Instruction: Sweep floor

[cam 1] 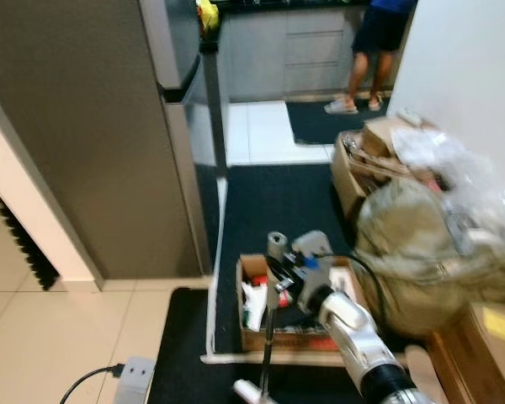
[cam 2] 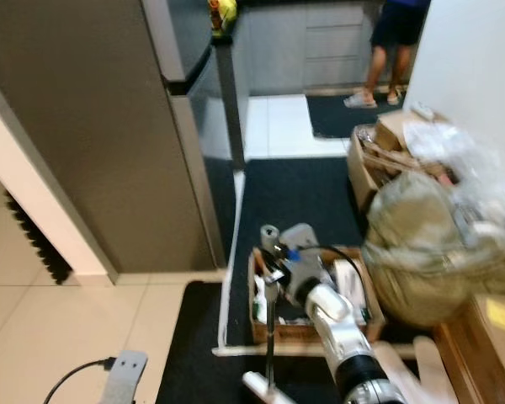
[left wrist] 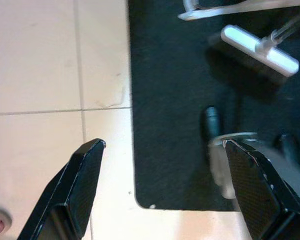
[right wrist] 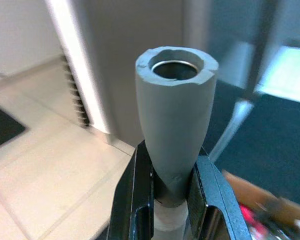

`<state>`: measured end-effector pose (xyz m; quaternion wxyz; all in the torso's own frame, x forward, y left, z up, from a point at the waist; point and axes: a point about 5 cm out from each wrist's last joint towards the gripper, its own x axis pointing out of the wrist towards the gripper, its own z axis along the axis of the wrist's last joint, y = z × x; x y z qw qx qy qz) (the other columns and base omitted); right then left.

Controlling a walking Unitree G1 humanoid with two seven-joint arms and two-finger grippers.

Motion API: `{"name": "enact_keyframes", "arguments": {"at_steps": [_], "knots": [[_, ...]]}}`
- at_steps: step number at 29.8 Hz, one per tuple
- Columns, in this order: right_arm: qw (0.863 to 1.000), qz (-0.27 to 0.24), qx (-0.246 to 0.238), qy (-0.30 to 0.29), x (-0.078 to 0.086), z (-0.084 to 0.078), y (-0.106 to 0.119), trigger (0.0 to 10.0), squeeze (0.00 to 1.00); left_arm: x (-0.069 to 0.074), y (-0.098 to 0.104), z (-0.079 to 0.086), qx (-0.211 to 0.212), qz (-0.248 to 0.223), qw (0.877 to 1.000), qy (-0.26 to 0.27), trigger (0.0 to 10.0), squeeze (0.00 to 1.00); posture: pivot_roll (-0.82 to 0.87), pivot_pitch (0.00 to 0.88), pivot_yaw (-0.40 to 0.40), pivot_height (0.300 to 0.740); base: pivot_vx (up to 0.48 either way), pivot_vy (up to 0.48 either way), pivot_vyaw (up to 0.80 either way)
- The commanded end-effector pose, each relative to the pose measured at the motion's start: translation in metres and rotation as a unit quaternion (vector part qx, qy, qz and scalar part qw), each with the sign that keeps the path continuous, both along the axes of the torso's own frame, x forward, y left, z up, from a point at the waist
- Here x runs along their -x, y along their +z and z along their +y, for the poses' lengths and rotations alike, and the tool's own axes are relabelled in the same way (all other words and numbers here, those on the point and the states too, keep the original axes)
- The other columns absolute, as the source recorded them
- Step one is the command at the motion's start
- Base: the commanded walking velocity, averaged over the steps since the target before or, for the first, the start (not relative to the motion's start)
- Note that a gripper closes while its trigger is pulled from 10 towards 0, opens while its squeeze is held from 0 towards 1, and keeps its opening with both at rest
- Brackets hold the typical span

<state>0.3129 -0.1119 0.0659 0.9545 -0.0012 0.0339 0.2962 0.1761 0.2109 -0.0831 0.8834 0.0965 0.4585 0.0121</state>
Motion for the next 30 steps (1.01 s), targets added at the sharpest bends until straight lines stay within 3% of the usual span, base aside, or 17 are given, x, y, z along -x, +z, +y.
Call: {"name": "enact_keyframes", "arguments": {"at_steps": [1, 25, 30], "knots": [[1.0, -0.022, -0.008, 0.014, -0.001, 0.007, 0.008, 10.0, 0.0, 0.005, -0.002, 0.004, -0.006, 0.011, 1.0, -0.005, 10.0, 0.0, -0.08, 0.0, 0.016, 0.74, 0.0, 0.0, 0.68], [0.995, -0.043, -0.029, 0.086, 0.002, 0.029, 0.024, 10.0, 0.0, 0.005, -0.001, 0.006, 0.002, 0.007, 1.0, -0.007, 10.0, 0.0, -0.03, 0.0, 0.025, 0.74, 0.0, 0.0, 0.67], [0.995, -0.042, -0.041, 0.08, 0.0, 0.03, 0.027, 10.0, 0.0, 0.005, -0.001, 0.005, 0.002, 0.007, 1.0, -0.009, 10.0, 0.0, -0.03, 0.0, 0.023, 0.74, 0.25, 0.0, 0.0]]}}
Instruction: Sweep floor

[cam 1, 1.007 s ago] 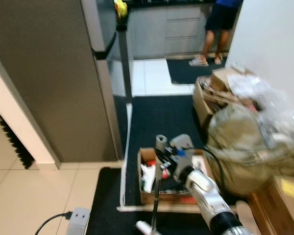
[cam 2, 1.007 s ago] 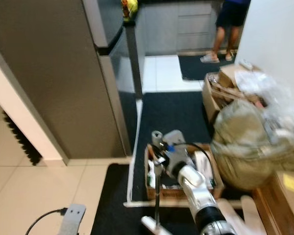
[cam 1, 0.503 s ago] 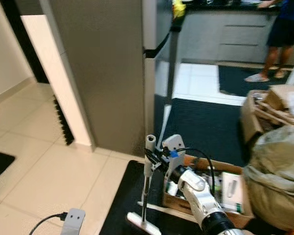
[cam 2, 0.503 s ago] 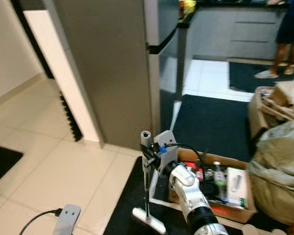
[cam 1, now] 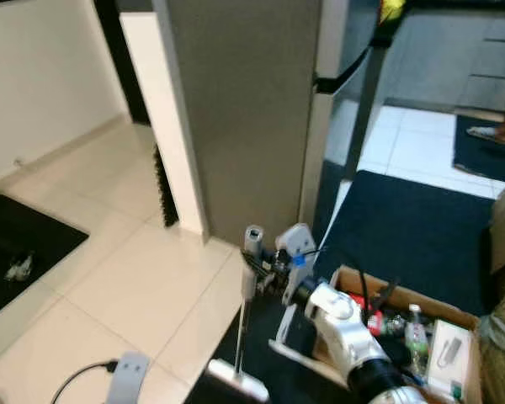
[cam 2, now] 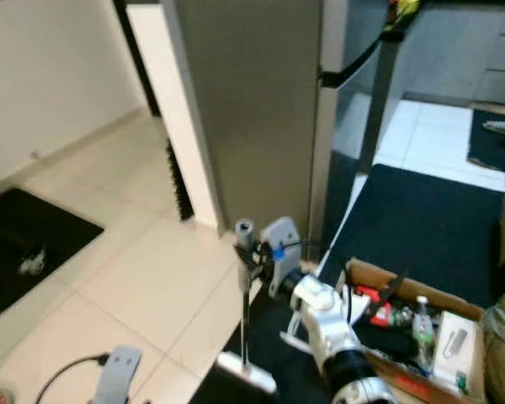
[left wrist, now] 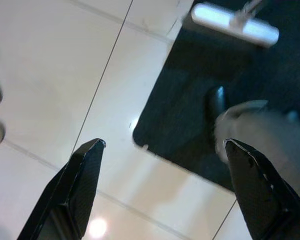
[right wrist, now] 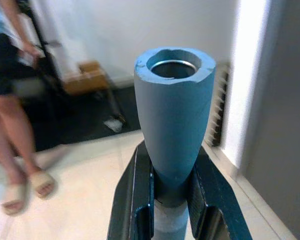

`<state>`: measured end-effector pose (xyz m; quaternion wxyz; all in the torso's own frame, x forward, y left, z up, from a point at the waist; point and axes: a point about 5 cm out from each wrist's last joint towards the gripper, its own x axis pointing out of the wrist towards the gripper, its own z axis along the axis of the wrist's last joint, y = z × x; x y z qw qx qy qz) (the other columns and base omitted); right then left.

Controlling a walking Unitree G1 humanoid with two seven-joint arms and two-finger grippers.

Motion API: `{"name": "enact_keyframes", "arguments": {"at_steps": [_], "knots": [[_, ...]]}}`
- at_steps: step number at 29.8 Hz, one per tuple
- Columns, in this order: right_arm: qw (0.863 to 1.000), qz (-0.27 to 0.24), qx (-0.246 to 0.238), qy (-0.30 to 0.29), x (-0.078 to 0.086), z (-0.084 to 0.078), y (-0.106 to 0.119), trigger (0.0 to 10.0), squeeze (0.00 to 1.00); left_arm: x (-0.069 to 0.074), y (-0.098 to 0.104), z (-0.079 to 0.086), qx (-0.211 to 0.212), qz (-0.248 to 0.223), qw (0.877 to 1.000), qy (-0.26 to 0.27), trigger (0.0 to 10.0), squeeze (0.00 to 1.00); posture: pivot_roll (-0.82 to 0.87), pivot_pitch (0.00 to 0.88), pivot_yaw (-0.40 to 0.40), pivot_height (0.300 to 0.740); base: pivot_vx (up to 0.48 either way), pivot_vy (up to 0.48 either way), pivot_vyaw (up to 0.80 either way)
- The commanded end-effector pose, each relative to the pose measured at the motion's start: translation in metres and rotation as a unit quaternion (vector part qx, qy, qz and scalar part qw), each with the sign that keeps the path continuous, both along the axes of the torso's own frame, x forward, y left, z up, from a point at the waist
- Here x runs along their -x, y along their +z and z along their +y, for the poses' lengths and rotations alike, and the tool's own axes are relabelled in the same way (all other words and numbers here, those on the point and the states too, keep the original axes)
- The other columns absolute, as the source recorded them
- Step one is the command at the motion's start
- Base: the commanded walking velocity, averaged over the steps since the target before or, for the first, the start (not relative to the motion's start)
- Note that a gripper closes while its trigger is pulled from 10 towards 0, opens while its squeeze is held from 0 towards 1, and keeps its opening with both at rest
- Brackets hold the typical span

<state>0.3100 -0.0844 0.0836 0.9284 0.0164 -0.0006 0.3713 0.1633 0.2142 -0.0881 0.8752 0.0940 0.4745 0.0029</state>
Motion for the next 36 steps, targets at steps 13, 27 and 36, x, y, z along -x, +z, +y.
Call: {"name": "enact_keyframes", "arguments": {"at_steps": [13, 27, 36], "knots": [[0.999, -0.026, -0.004, 0.027, 0.001, 0.005, 0.013, 10.0, 0.0, -0.01, 0.005, 0.001, -0.004, -0.013, 1.0, -0.007, 10.0, 0.0, -0.03, 0.0, 0.028, 0.74, 0.293, 0.0, 0.42], [0.999, -0.026, -0.027, 0.025, -0.002, 0.008, 0.021, 10.0, 0.0, -0.005, 0.003, 0.005, -0.004, -0.011, 1.0, -0.006, 10.0, 0.0, -0.02, 0.0, 0.029, 0.74, 0.328, 0.0, 0.29], [0.999, -0.021, -0.035, 0.029, -0.002, 0.014, 0.025, 10.0, 0.0, -0.004, 0.003, 0.006, -0.004, -0.01, 1.0, -0.005, 10.0, 0.0, -0.02, 0.0, 0.026, 0.74, 0.331, 0.0, 0.0]]}}
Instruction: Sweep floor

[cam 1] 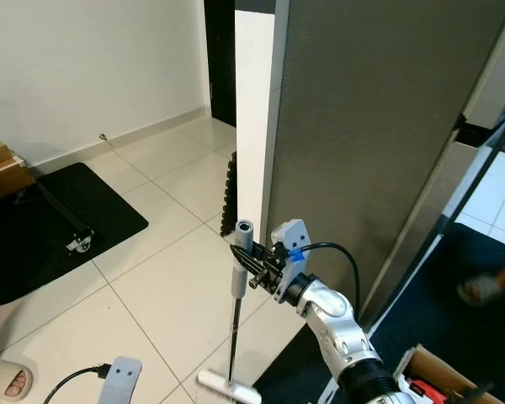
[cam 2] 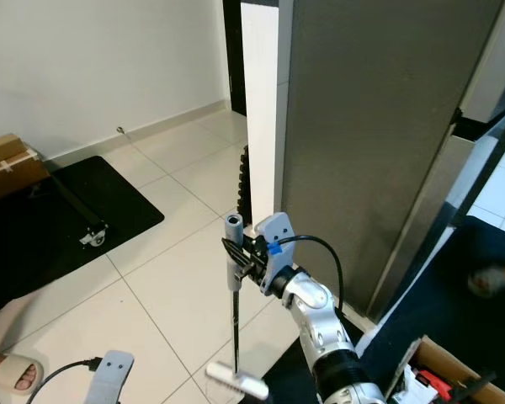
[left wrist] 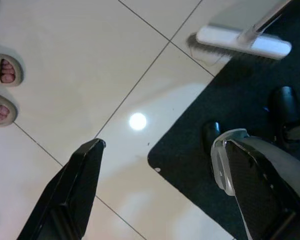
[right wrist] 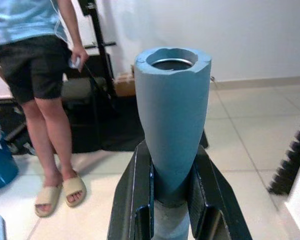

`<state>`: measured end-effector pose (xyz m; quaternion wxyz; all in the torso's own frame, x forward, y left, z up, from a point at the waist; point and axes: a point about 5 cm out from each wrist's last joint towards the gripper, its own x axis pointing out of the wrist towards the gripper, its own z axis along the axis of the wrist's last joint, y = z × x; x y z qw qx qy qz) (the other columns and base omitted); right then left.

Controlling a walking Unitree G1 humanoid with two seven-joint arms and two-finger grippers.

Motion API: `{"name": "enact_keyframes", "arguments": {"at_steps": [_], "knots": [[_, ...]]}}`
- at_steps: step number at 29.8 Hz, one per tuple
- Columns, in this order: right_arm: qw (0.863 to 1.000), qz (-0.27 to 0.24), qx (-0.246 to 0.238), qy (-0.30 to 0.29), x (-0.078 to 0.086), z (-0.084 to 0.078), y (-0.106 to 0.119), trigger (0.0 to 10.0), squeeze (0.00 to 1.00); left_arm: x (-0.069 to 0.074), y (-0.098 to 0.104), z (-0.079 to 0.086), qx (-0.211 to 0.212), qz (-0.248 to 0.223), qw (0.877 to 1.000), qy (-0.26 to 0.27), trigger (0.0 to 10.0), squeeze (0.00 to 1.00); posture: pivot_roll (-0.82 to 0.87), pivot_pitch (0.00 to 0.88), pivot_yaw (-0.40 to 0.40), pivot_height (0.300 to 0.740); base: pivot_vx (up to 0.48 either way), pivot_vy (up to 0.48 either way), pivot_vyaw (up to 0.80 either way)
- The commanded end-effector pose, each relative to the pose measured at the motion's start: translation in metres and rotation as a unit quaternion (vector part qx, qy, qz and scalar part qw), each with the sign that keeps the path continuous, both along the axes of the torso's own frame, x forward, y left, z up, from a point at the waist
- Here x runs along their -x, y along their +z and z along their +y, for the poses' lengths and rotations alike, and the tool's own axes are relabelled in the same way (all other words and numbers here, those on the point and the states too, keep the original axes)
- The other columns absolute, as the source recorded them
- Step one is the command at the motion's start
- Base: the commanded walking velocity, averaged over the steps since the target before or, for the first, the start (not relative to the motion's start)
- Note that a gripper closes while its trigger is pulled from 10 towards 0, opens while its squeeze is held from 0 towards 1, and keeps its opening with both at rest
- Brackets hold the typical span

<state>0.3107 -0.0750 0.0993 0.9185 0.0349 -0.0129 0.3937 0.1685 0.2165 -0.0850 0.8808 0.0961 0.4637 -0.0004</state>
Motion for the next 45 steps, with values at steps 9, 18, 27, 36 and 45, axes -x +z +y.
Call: {"name": "enact_keyframes", "arguments": {"at_steps": [9, 18, 27, 36, 45], "knots": [[1.0, -0.006, -0.025, 0.0, -0.003, 0.005, 0.012, 10.0, 0.0, 0.0, 0.0, 0.002, -0.002, 0.001, 1.0, -0.002, 10.0, 0.0, -0.02, 0.0, 0.025, 0.74, 0.341, 0.0, 0.0], [1.0, -0.001, -0.018, -0.013, -0.005, 0.006, 0.011, 10.0, 0.0, 0.001, 0.0, 0.002, -0.002, 0.001, 1.0, -0.002, 10.0, 0.0, -0.02, 0.0, 0.025, 0.74, 0.359, 0.0, 0.0], [1.0, 0.009, -0.019, -0.024, -0.006, 0.007, 0.01, 10.0, 0.0, 0.002, 0.0, 0.002, 0.0, 0.004, 1.0, -0.004, 10.0, 0.0, -0.01, 0.0, 0.02, 0.74, 0.368, 0.0, 0.0], [0.999, 0.01, -0.014, -0.04, -0.01, 0.009, 0.01, 10.0, 0.0, 0.003, -0.001, 0.003, 0.0, 0.006, 1.0, -0.005, 10.0, 0.0, -0.01, 0.0, 0.021, 0.74, 0.375, 0.0, 0.0], [0.998, 0.013, 0.0, -0.061, -0.012, 0.007, 0.008, 10.0, 0.0, 0.005, -0.001, 0.003, 0.0, 0.007, 1.0, -0.003, 10.0, 0.0, -0.01, 0.0, 0.021, 0.74, 0.403, 0.0, -0.11]]}}
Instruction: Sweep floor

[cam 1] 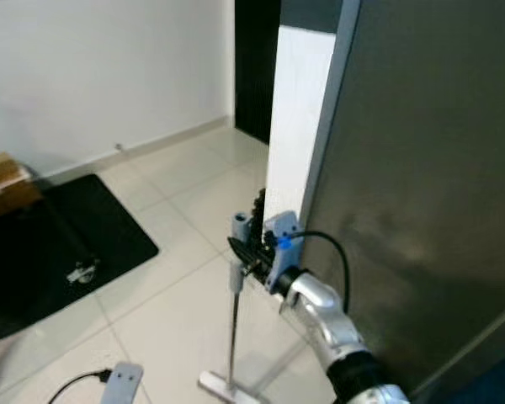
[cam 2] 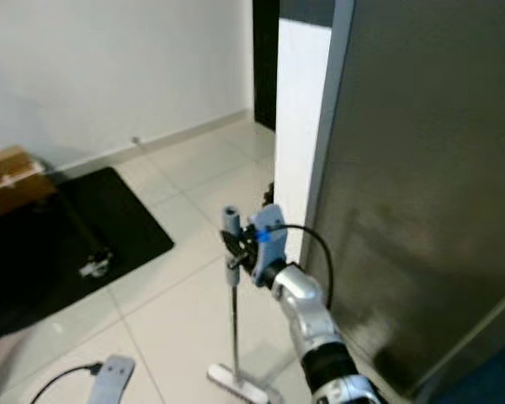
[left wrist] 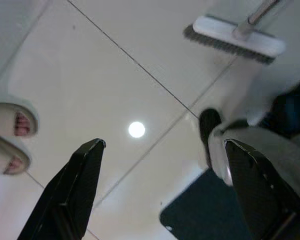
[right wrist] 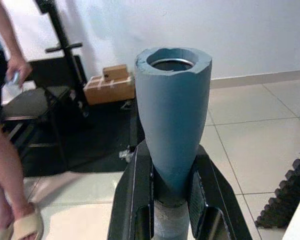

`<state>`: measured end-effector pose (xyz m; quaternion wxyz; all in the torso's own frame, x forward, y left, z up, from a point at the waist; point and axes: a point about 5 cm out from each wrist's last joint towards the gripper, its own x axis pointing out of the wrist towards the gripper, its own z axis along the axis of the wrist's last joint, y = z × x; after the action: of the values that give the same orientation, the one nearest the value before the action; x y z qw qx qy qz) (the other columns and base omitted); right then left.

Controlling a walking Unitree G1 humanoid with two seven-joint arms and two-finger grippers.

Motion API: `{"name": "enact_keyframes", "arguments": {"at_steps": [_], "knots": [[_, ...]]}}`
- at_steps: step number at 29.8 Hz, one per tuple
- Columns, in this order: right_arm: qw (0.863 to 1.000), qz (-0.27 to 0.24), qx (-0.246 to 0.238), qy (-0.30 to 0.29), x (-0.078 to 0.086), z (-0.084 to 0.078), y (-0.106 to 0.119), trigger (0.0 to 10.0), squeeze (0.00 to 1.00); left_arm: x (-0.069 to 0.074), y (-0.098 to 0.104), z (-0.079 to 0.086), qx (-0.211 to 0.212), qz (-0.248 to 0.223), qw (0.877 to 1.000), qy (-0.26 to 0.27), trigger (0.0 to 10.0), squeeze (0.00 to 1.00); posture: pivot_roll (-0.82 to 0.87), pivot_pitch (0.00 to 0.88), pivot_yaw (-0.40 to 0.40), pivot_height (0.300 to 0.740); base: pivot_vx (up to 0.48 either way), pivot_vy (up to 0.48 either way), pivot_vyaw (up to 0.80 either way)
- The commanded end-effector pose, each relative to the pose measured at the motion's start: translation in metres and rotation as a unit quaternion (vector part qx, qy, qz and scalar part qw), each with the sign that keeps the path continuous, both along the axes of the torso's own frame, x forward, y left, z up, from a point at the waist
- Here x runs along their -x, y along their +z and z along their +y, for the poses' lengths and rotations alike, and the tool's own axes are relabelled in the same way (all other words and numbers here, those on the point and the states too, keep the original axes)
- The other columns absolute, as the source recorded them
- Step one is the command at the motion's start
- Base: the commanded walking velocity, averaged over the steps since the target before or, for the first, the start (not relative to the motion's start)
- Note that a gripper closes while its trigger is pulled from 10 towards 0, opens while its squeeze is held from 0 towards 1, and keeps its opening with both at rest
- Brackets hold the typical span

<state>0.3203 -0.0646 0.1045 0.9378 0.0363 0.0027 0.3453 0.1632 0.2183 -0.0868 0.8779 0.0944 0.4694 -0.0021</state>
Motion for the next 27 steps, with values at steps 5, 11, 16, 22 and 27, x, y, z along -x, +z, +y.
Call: {"name": "enact_keyframes", "arguments": {"at_steps": [5, 11, 16, 22, 27], "knots": [[1.0, -0.002, -0.005, -0.019, -0.005, -0.005, 0.003, 10.0, 0.0, -0.001, 0.0, 0.0, -0.001, 0.002, 1.0, -0.003, 10.0, 0.0, -0.01, 0.0, 0.023, 0.74, 0.48, 0.0, -0.8], [1.0, -0.004, 0.001, -0.026, -0.006, -0.007, 0.003, 10.0, 0.0, -0.004, 0.001, -0.003, 0.001, -0.001, 1.0, -0.002, 10.0, 0.0, -0.01, 0.0, 0.02, 0.74, 0.48, 0.0, -0.67], [1.0, 0.001, 0.013, -0.02, -0.005, -0.006, 0.0, 10.0, 0.0, -0.004, 0.001, -0.003, 0.002, -0.002, 1.0, -0.001, 10.0, 0.0, -0.01, 0.0, 0.02, 0.74, 0.48, 0.0, 0.0], [0.999, 0.017, 0.031, -0.009, -0.002, -0.006, -0.008, 10.0, 0.0, -0.002, 0.0, -0.004, 0.02, -0.001, 1.0, 0.012, 10.0, 0.0, -0.01, 0.0, 0.02, 0.74, 0.395, 0.0, 0.0], [0.998, 0.027, 0.055, -0.013, -0.002, -0.008, -0.014, 10.0, 0.0, -0.001, 0.0, -0.003, 0.018, -0.001, 1.0, 0.016, 10.0, 0.0, -0.01, 0.0, 0.02, 0.74, 0.07, 0.0, 0.0]]}}
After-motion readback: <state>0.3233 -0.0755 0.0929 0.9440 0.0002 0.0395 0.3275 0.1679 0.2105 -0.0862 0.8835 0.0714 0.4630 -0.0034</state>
